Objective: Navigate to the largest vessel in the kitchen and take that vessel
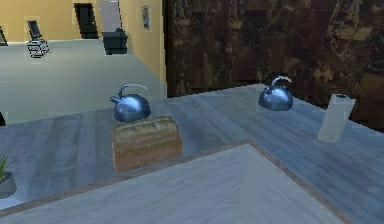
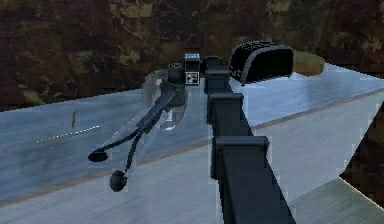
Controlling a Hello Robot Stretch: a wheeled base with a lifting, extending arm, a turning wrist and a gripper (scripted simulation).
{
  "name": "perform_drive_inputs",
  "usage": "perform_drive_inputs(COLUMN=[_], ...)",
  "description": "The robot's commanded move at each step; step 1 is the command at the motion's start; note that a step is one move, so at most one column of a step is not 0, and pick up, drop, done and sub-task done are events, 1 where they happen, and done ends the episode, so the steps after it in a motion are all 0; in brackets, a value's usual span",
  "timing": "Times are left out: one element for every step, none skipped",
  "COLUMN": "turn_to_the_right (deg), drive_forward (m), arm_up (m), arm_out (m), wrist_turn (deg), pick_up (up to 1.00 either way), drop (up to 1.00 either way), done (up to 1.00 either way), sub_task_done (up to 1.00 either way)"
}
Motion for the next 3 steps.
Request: perform_drive_inputs(turn_to_the_right=[0.0,0.0,0.0], drive_forward=[0.0,0.0,0.0], arm_up=[0.0,0.0,0.0], arm_out=[0.0,0.0,0.0], wrist_turn=[45.0,45.0,24.0], pick_up=[0.0,0.0,0.0], drop=[0.0,0.0,0.0], done=[0.0,0.0,0.0], sub_task_done=[0.0,0.0,0.0])
